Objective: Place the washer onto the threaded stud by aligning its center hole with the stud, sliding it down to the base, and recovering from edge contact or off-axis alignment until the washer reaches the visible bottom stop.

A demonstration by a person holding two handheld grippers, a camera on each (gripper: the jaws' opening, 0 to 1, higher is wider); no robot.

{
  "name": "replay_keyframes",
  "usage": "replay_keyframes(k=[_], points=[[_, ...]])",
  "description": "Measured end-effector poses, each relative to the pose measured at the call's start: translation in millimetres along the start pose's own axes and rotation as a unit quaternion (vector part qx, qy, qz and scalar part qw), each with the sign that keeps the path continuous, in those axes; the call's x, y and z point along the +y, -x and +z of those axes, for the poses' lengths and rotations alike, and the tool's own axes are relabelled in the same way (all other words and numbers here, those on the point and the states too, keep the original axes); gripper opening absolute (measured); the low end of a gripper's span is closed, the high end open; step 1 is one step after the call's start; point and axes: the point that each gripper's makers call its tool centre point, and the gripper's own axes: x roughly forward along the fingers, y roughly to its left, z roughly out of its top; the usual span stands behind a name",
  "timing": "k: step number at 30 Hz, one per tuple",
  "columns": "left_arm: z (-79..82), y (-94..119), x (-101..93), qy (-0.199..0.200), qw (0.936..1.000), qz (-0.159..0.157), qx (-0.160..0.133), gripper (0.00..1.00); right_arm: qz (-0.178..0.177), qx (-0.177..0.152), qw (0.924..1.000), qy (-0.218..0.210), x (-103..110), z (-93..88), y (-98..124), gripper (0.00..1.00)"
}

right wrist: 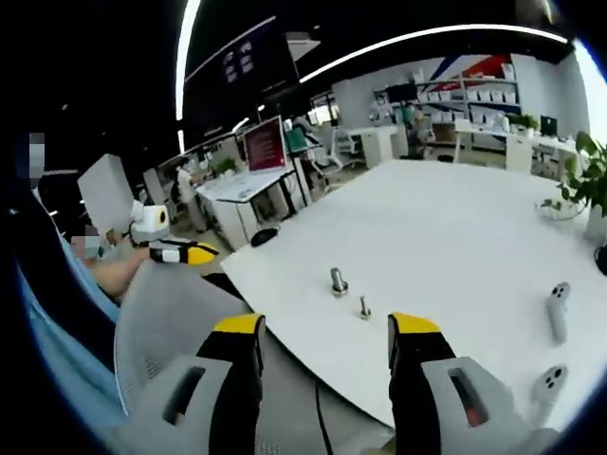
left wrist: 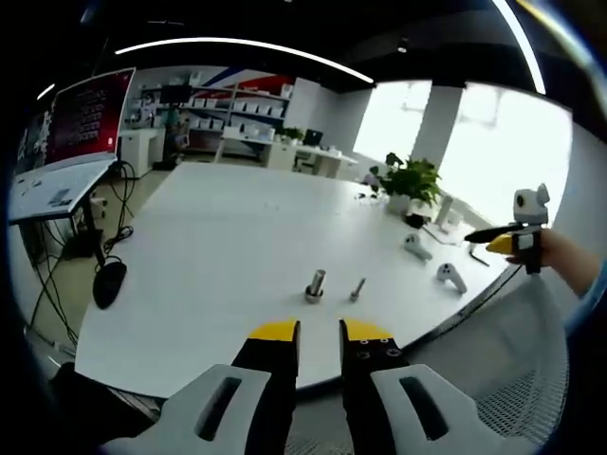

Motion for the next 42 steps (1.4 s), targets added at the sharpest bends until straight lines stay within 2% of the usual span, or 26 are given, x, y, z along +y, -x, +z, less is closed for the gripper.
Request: replay_keyframes(k=[2, 4, 7, 9, 10, 14, 16, 18, 20, 22, 23, 27, 29, 32, 34, 36, 38, 42], points=[[-0.2, 0.2, -0.1, 0.0, 1.0, 0.0, 0.0, 0.15, -0.001, 0.006, 0.9997, -0.024, 3.7, -11.3, -0.6, 0.68], [-0.5, 0.2, -0.2, 0.0, 1.0, 0.0, 0.0, 0.15, -0.01, 0.013, 0.9994, -0.03, 5.4, -22.1, -2.2, 0.75], [-0.6, 0.2, -0.2, 0.0, 1.0, 0.0, 0.001, 0.15, -0.04, 0.027, 0.9988, -0.009, 3.4, -36.6, -3.6, 0.79], [-1.0, 0.5, -0.2, 0.0, 1.0, 0.0, 0.001, 0.16, -0.046, 0.025, 0.9985, -0.017, 6.6, -41.2, -6.7, 0.85], [-1.1, 0.7, -0.1, 0.0, 1.0, 0.0, 0.0, 0.17, -0.052, 0.02, 0.9981, -0.025, -5.5, -46.2, -7.5, 0.86], [-1.2, 1.0, -0.3, 0.0, 1.0, 0.0, 0.0, 0.17, -0.067, -0.036, 0.9946, -0.071, -9.5, -34.3, -9.3, 0.9], [-1.2, 0.8, -0.5, 0.001, 1.0, 0.0, 0.001, 0.17, -0.068, -0.037, 0.9947, -0.068, -5.0, -33.2, -12.1, 0.91], [-1.4, 1.1, -0.6, 0.001, 1.0, 0.0, 0.001, 0.17, -0.065, -0.03, 0.9954, -0.063, 0.9, -34.2, -17.2, 0.91], [-1.7, 1.5, -0.5, 0.001, 1.0, 0.0, 0.001, 0.18, -0.086, -0.009, 0.9956, -0.037, -2.7, -40.6, -19.6, 0.9], [-1.9, 1.5, -0.5, 0.001, 1.0, 0.0, 0.001, 0.18, -0.122, -0.006, 0.9917, -0.04, -10.9, -47.4, -20.6, 0.84], [-2.1, 1.4, -0.5, 0.001, 1.0, 0.0, 0.001, 0.18, -0.122, 0.018, 0.9913, -0.046, -10.3, -55.2, -19.3, 0.81], [-1.7, 1.3, -0.5, 0.001, 1.0, 0.0, -0.001, 0.18, -0.129, 0.01, 0.9896, -0.063, -15.2, -53.8, -20.1, 0.8], [-1.0, 1.1, -0.1, 0.001, 1.0, 0.0, -0.002, 0.18, -0.122, 0.029, 0.9881, -0.089, -13.2, -61.3, -21.3, 0.77], [-0.4, 1.4, 0.0, 0.001, 1.0, 0.001, -0.005, 0.18, -0.125, 0.021, 0.988, -0.088, -12.3, -59.6, -20.5, 0.71], [-0.3, 1.7, 0.0, 0.0, 1.0, 0.001, -0.006, 0.18, -0.12, 0.04, 0.9869, -0.1, -10.1, -67.3, -21.4, 0.71], [-0.2, 1.7, 0.1, 0.0, 1.0, 0.001, -0.007, 0.18, -0.108, 0.043, 0.9867, -0.113, -7.4, -68.7, -23.3, 0.69], [0.0, 1.3, 0.0, 0.0, 1.0, 0.001, -0.006, 0.18, -0.086, 0.062, 0.9884, -0.108, -2.2, -73.1, -26.2, 0.64], [-0.4, 1.7, -0.2, 0.0, 1.0, 0.001, -0.006, 0.19, -0.079, 0.072, 0.9886, -0.106, 2.9, -75.8, -26.5, 0.59]])
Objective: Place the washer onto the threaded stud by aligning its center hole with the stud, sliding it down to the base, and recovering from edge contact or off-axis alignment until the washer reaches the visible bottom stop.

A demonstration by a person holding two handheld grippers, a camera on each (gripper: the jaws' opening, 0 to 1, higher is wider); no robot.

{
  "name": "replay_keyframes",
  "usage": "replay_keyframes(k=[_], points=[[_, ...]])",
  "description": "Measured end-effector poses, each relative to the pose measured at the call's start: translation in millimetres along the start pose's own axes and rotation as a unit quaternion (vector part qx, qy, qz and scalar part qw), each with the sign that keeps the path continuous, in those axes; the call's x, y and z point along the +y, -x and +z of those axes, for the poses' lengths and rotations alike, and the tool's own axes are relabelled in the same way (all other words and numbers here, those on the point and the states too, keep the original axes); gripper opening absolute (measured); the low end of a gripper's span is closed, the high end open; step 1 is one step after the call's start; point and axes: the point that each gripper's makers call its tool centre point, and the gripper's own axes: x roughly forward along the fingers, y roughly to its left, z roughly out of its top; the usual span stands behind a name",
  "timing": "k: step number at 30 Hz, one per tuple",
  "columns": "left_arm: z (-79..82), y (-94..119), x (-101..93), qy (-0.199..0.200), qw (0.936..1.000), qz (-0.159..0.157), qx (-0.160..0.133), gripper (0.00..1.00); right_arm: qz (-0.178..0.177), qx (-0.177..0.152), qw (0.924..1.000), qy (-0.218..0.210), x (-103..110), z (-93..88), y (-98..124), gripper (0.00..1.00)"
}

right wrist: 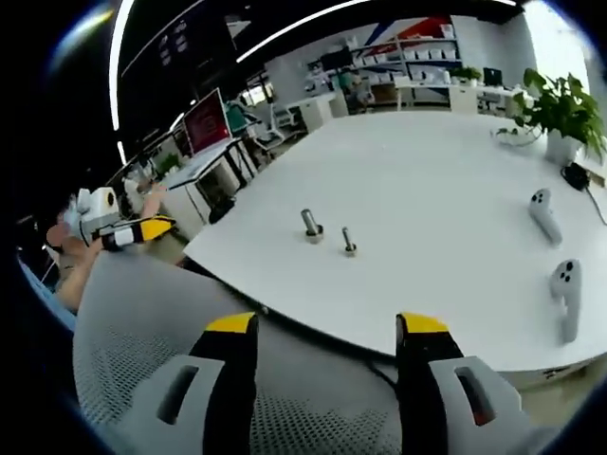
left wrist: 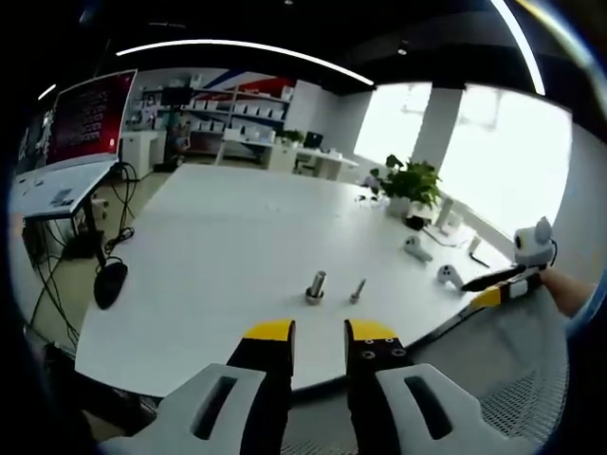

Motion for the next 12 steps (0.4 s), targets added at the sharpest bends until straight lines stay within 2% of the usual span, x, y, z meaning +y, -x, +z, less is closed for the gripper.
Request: replay_keyframes(k=[12], points=[[-0.3, -1.5, 0.5, 0.0, 1.0, 0.001, 0.005, 0.19, 0.02, 0.015, 0.9997, -0.002, 8.9, -3.7, -0.9, 0.51]])
